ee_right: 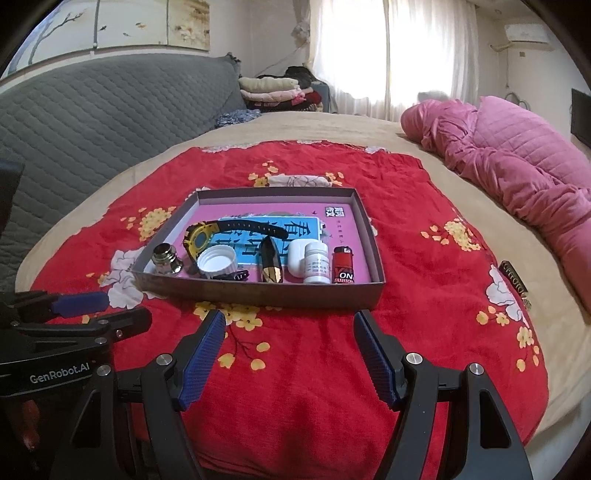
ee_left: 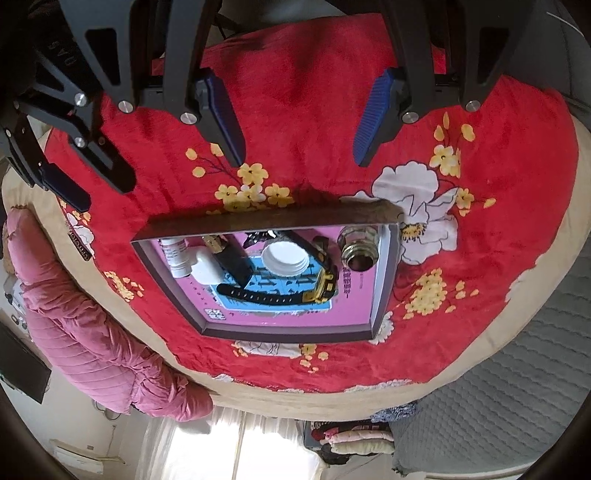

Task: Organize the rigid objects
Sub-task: 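Open both tools and withdraw them from the box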

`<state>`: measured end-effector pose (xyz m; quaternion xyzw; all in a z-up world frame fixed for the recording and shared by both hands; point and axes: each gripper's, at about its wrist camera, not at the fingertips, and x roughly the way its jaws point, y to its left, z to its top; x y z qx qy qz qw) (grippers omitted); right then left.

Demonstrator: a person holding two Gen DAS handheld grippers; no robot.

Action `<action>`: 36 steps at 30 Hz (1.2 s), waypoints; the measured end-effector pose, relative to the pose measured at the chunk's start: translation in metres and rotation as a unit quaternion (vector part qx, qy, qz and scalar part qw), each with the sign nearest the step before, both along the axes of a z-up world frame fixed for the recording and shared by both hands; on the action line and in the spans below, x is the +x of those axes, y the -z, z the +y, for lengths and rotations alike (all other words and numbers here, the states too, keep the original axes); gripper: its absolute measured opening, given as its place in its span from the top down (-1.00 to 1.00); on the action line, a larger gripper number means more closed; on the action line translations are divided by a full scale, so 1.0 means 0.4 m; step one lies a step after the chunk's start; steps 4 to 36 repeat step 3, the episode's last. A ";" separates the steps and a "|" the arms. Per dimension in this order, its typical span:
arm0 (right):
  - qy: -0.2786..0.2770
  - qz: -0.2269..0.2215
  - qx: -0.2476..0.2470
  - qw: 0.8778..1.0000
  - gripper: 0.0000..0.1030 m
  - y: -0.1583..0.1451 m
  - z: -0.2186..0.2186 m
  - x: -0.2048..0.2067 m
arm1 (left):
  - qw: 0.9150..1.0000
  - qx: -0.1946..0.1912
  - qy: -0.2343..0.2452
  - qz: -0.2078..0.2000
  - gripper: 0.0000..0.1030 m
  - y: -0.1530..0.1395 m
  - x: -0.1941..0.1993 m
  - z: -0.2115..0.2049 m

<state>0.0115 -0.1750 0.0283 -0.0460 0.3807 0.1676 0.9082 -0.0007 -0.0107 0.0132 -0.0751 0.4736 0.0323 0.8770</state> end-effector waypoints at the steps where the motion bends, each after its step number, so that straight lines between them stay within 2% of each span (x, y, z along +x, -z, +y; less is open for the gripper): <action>1: 0.000 0.002 0.000 1.000 -0.43 0.002 0.000 0.002 | 1.000 -0.004 0.000 0.003 -0.17 0.006 0.001 0.003; 36: 0.001 0.004 0.001 1.000 -0.43 0.006 -0.001 0.006 | 1.000 -0.009 0.001 0.007 -0.17 0.017 0.004 0.009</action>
